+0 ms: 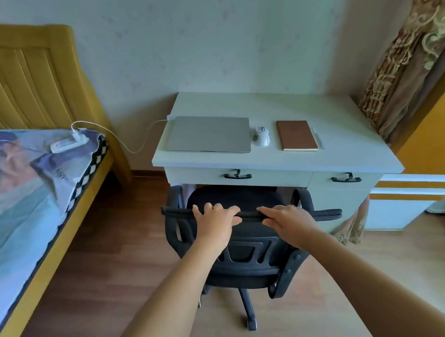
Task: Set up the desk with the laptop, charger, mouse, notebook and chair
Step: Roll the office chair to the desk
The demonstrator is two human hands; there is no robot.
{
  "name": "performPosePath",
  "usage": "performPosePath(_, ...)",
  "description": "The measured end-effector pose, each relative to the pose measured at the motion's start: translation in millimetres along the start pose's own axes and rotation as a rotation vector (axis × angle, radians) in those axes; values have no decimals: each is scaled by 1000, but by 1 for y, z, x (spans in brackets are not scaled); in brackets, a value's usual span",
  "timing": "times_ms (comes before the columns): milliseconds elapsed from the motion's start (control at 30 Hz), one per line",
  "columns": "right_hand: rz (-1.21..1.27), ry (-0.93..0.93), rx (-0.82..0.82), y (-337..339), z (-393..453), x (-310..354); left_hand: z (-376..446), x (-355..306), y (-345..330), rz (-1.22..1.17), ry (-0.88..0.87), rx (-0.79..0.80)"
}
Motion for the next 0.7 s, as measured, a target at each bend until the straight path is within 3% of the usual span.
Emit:
performPosePath(400, -12, -35, -38, -1, 19, 2, 22, 19, 3, -5, -58, 31)
performPosePath(700, 21, -216, 50, 25, 5, 20, 14, 28, 5, -27, -146, 48)
Point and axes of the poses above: each hand's wrist, its own z-axis towards the middle knuckle, its own y-axis out of the back of the hand, x = y × z, the point moved 2 cm from there along z, towards the middle knuckle, and after that the axes turned 8 degrees about -y, right-handed, at the moved point
